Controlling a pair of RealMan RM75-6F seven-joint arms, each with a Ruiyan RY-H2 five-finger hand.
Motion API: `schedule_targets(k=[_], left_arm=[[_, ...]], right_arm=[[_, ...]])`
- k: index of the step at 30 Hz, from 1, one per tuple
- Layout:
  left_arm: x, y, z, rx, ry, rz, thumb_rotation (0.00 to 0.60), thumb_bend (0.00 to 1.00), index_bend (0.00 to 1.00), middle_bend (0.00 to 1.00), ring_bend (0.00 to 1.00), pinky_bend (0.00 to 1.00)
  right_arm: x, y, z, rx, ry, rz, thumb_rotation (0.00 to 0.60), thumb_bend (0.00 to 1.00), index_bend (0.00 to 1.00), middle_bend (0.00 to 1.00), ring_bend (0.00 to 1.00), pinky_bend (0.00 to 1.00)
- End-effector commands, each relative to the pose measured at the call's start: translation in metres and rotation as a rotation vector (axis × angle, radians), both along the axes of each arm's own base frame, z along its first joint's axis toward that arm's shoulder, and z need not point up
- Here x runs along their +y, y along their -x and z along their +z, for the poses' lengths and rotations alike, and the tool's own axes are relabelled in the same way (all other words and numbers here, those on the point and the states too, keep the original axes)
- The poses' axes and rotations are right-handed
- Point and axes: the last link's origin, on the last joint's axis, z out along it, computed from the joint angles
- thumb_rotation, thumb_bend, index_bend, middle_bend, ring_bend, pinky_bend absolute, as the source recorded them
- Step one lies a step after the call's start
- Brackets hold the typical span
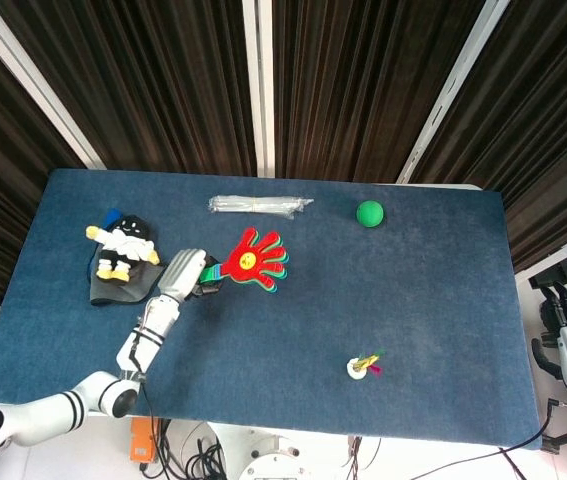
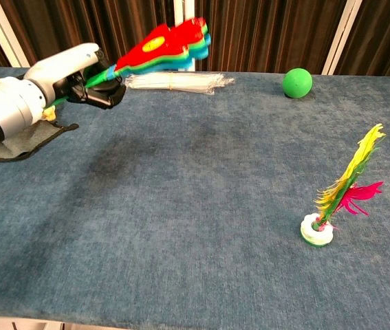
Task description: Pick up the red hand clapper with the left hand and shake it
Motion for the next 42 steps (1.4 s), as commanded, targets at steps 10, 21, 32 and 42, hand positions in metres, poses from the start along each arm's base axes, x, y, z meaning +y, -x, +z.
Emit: schedule_targets(k=[10, 21, 32, 42], left_arm=[[0.01, 0.005, 0.032, 0.284, -0.084, -0.233, 0.6, 0.8, 1.0, 1.0, 1.0, 1.0], [0.009, 0.009, 0.022, 0.743, -0.12, -0.467, 0.6, 0.79, 1.0, 1.0, 1.0, 1.0], [0.0, -0.031, 0.044, -0.34, 0.274, 0.01, 0.6, 0.79, 1.0, 1.0, 1.0, 1.0], [0.009, -0.017, 0.048, -0.328, 0.253, -0.032, 0.6, 0.79, 1.0, 1.0, 1.0, 1.0]], right_arm=[[0.0, -0.002, 0.001, 0.004, -0.002, 0.001, 0.6, 0.33, 0.0, 0.0, 0.0, 0.0], [-0.001, -0.002, 0.0, 0.002, -0.003, -0.002, 0.6, 0.33, 0.0, 0.0, 0.0, 0.0], [0.0, 0.001, 0.001, -0.003, 0.0, -0.009, 0.6, 0.33, 0.0, 0.0, 0.0, 0.0], [-0.001, 0.0, -0.003, -0.001, -0.011, -0.009, 0.6, 0.33, 0.0, 0.0, 0.0, 0.0]])
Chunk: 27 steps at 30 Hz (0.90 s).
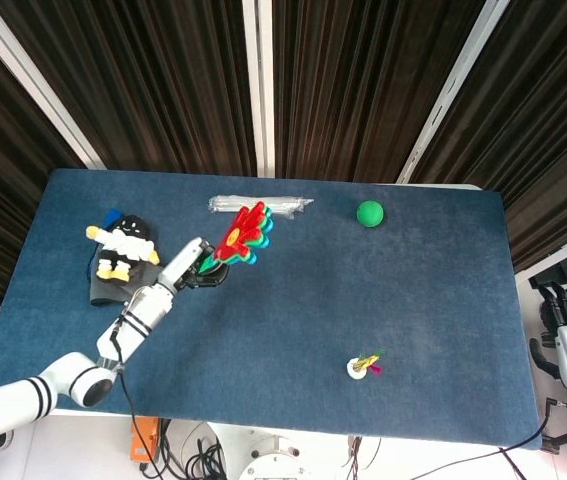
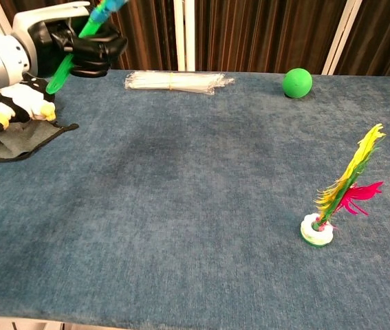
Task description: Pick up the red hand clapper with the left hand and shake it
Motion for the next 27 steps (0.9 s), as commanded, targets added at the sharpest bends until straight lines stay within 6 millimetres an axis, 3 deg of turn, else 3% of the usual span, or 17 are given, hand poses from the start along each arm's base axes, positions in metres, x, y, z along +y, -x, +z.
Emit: schedule_targets(k=[1, 4, 9, 12, 16, 20, 24, 27], left_arm=[[0.001, 0.006, 0.002, 0.138, -0.077, -0.094, 0.6, 0.79, 1.0, 1.0, 1.0, 1.0], [-0.002, 0.014, -0.01, 0.342, -0.118, -0.206, 0.6, 0.79, 1.0, 1.0, 1.0, 1.0], [-0.005, 0.029, -0.03, 0.873, -0.355, -0.543, 0.6, 0.79, 1.0, 1.0, 1.0, 1.0], [-0.009, 0.032, -0.04, 1.042, -0.416, -0.641, 0.6, 0.79, 1.0, 1.0, 1.0, 1.0], [-0.013, 0.031, -0.045, 1.129, -0.419, -0.682, 0.6, 0.79, 1.0, 1.0, 1.0, 1.0], [-0.015, 0.024, -0.044, 1.034, -0.37, -0.584, 0.6, 0.79, 1.0, 1.0, 1.0, 1.0], [-0.025, -0.002, -0.038, 0.408, 0.014, -0.142, 0.6, 0.79, 1.0, 1.0, 1.0, 1.0], [-0.018, -0.011, -0.021, 0.137, 0.083, -0.024, 0.6, 0.79, 1.0, 1.0, 1.0, 1.0]], right_arm=[[0.0, 0.0, 0.0, 0.001, 0.0, -0.001, 0.6, 0.33, 0.0, 0.0, 0.0, 0.0], [0.0, 0.0, -0.001, 0.003, -0.002, -0.003, 0.6, 0.33, 0.0, 0.0, 0.0, 0.0], [0.0, 0.001, -0.003, 0.002, -0.012, -0.013, 0.6, 0.33, 0.0, 0.0, 0.0, 0.0], [0.0, 0.001, -0.003, 0.002, -0.015, -0.016, 0.6, 0.33, 0.0, 0.0, 0.0, 0.0], [0.0, 0.002, -0.002, 0.0, -0.016, -0.015, 0.6, 0.33, 0.0, 0.0, 0.0, 0.0], [0.0, 0.004, -0.001, -0.003, -0.011, -0.019, 0.6, 0.33, 0.0, 0.0, 0.0, 0.0], [0.0, 0.004, 0.001, -0.005, -0.005, -0.018, 0.6, 0.33, 0.0, 0.0, 0.0, 0.0], [-0.001, 0.004, 0.0, -0.005, -0.009, -0.019, 0.6, 0.33, 0.0, 0.0, 0.0, 0.0]])
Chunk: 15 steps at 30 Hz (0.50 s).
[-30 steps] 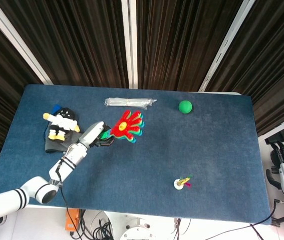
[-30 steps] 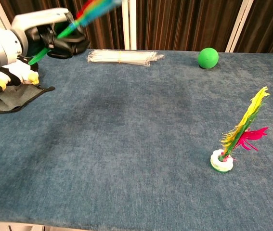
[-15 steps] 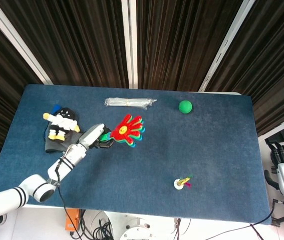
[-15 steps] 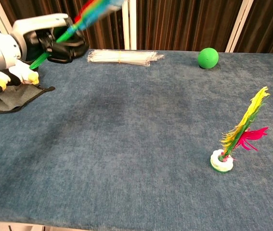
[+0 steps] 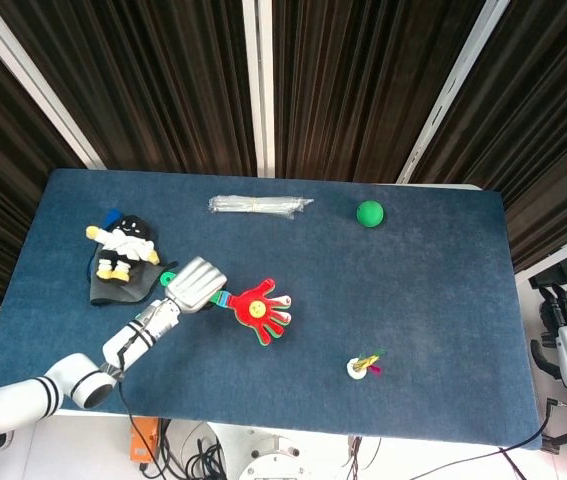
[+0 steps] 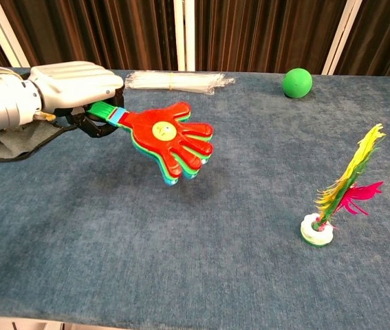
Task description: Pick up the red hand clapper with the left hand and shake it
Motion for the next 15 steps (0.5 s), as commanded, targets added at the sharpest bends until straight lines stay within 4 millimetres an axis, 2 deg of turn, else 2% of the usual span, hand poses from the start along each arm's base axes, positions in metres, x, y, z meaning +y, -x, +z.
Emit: schedule_targets(k=[1, 3, 6, 10, 15], left_arm=[[-0.005, -0.031, 0.017, -0.942, 0.462, 0.614, 0.6, 0.79, 1.0, 1.0, 1.0, 1.0], [-0.002, -0.035, 0.026, -1.126, 0.527, 0.685, 0.6, 0.79, 1.0, 1.0, 1.0, 1.0], [0.003, -0.035, 0.037, -1.299, 0.598, 0.763, 0.6, 0.79, 1.0, 1.0, 1.0, 1.0], [0.008, -0.031, 0.044, -1.39, 0.625, 0.801, 0.6, 0.79, 1.0, 1.0, 1.0, 1.0], [0.01, -0.026, 0.043, -1.408, 0.616, 0.807, 0.6, 0.79, 1.0, 1.0, 1.0, 1.0]], right_arm=[[0.0, 0.0, -0.001, -0.001, -0.002, 0.0, 0.6, 0.33, 0.0, 0.0, 0.0, 0.0], [-0.001, 0.0, -0.001, -0.002, -0.003, -0.001, 0.6, 0.33, 0.0, 0.0, 0.0, 0.0], [-0.001, 0.0, -0.003, -0.002, -0.009, -0.001, 0.6, 0.33, 0.0, 0.0, 0.0, 0.0], [-0.001, -0.001, -0.005, -0.002, -0.016, 0.001, 0.6, 0.33, 0.0, 0.0, 0.0, 0.0], [-0.002, -0.001, -0.004, 0.001, -0.014, 0.001, 0.6, 0.33, 0.0, 0.0, 0.0, 0.0]])
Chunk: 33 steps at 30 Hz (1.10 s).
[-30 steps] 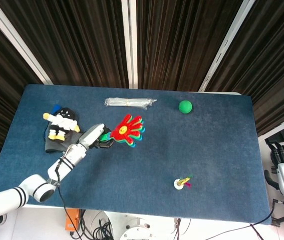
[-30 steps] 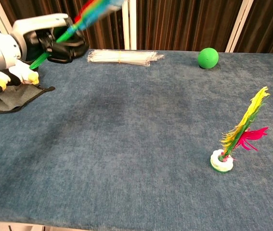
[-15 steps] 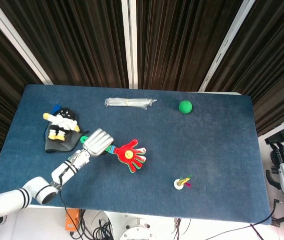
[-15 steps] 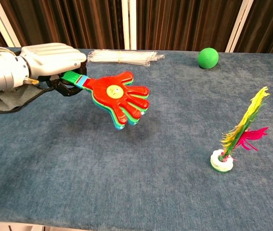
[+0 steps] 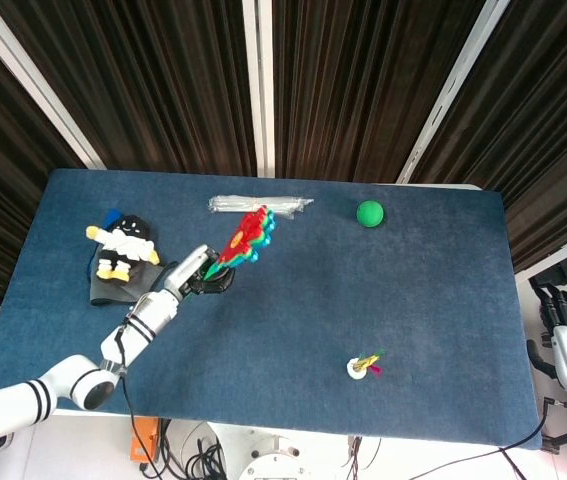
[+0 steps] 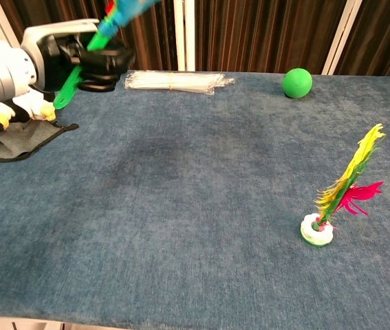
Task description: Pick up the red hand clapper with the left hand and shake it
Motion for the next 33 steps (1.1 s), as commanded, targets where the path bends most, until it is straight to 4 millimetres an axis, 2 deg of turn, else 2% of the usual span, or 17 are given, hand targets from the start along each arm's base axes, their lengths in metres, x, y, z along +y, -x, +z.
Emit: schedule_targets(k=[1, 4, 9, 12, 15, 22, 26, 28, 33], left_arm=[[0.005, -0.004, 0.016, -0.297, 0.09, 0.159, 0.6, 0.79, 1.0, 1.0, 1.0, 1.0], [0.005, 0.0, 0.012, -0.136, 0.02, 0.052, 0.6, 0.79, 1.0, 1.0, 1.0, 1.0], [-0.002, 0.013, -0.009, 0.542, -0.329, -0.436, 0.6, 0.79, 1.0, 1.0, 1.0, 1.0], [-0.008, 0.023, -0.026, 0.924, -0.46, -0.712, 0.6, 0.79, 1.0, 1.0, 1.0, 1.0], [-0.013, 0.028, -0.039, 1.135, -0.478, -0.827, 0.6, 0.79, 1.0, 1.0, 1.0, 1.0], [-0.016, 0.022, -0.041, 1.222, -0.511, -0.795, 0.6, 0.78, 1.0, 1.0, 1.0, 1.0], [-0.018, 0.013, -0.04, 1.118, -0.494, -0.697, 0.6, 0.74, 1.0, 1.0, 1.0, 1.0], [-0.015, 0.007, -0.039, 1.089, -0.544, -0.676, 0.6, 0.68, 1.0, 1.0, 1.0, 1.0], [-0.009, -0.009, -0.052, 1.018, -0.588, -0.579, 0.6, 0.66, 1.0, 1.0, 1.0, 1.0]], right_arm=[[0.0, 0.0, 0.0, 0.001, 0.002, 0.0, 0.6, 0.33, 0.0, 0.0, 0.0, 0.0], [0.0, 0.0, 0.001, 0.002, 0.003, 0.0, 0.6, 0.33, 0.0, 0.0, 0.0, 0.0], [0.0, 0.001, 0.0, 0.003, 0.002, -0.004, 0.6, 0.33, 0.0, 0.0, 0.0, 0.0], [0.0, 0.001, 0.0, 0.001, 0.0, -0.003, 0.6, 0.33, 0.0, 0.0, 0.0, 0.0], [0.001, 0.0, 0.0, 0.002, -0.001, 0.001, 0.6, 0.33, 0.0, 0.0, 0.0, 0.0], [0.001, 0.003, 0.004, 0.002, 0.012, -0.007, 0.6, 0.33, 0.0, 0.0, 0.0, 0.0], [0.001, 0.004, 0.005, -0.002, 0.015, -0.009, 0.6, 0.33, 0.0, 0.0, 0.0, 0.0], [0.001, 0.004, 0.003, -0.001, 0.011, -0.009, 0.6, 0.33, 0.0, 0.0, 0.0, 0.0], [0.001, 0.004, 0.003, -0.003, 0.008, -0.008, 0.6, 0.33, 0.0, 0.0, 0.0, 0.0]])
